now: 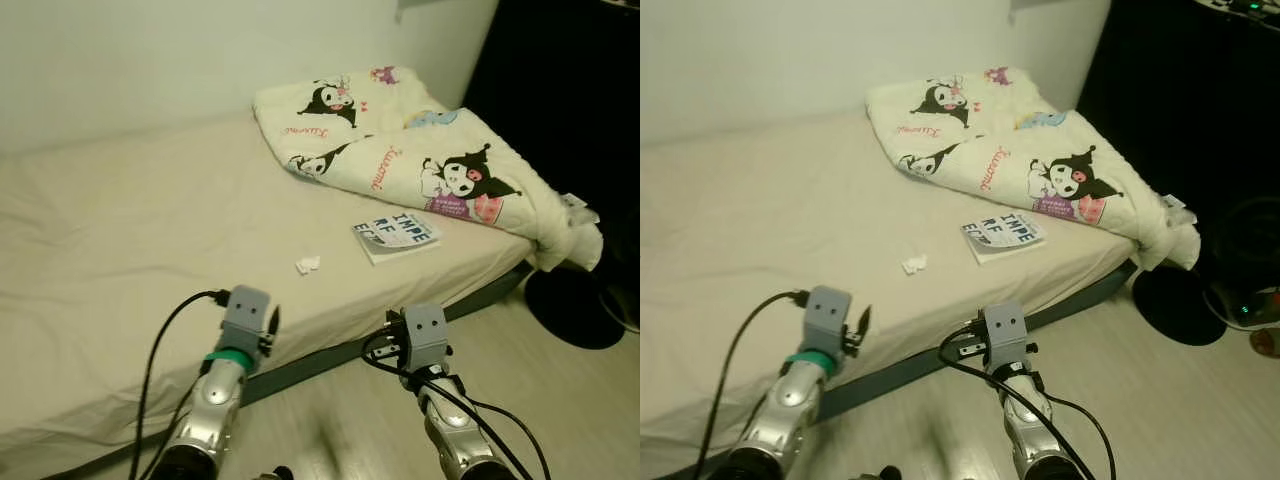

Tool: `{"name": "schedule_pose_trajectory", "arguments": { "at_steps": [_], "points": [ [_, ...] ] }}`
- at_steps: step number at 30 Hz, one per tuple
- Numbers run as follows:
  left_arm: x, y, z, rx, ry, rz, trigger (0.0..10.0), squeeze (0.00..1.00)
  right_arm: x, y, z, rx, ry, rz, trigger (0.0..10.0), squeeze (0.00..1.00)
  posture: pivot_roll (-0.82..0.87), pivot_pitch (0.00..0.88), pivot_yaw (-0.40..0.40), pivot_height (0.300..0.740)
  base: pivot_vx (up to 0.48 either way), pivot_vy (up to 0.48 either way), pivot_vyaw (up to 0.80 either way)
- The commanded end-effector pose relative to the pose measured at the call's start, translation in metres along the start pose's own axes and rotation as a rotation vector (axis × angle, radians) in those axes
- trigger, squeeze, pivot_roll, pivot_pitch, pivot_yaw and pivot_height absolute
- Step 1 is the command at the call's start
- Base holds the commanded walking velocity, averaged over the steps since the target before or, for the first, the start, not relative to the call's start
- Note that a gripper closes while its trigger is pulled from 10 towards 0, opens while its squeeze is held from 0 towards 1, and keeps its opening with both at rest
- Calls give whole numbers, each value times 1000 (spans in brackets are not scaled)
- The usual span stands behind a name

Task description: Clean up the room

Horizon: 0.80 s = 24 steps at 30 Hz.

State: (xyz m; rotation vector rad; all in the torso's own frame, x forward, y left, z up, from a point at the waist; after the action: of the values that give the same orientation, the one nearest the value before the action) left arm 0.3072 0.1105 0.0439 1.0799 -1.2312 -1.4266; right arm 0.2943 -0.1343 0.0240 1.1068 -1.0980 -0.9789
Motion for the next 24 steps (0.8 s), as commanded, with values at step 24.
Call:
{"name": "schedule_pose_trajectory", "arguments": {
  "at_steps": [24],
  "points": [
    [4,1,5,-33,-12,19,10000,0,1,-7,8,-32,1,-5,10000,0,-92,50,24,740,251,0,195]
  ]
}}
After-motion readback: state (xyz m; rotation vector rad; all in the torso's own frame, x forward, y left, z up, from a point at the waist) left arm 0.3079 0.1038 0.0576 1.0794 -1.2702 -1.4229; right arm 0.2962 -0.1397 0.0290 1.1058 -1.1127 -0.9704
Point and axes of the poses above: a point about 5 cm out from each wrist's last joint towards the gripper, its own z axis pointing back from the gripper into the wrist, its own y axis along the axis of the wrist's last joint, x = y × z, the point moved 1 cm from there along -z, pointing out of the wrist towards the gripper, and after that the axes turned 6 degrees about z, right-handed, at the moved point
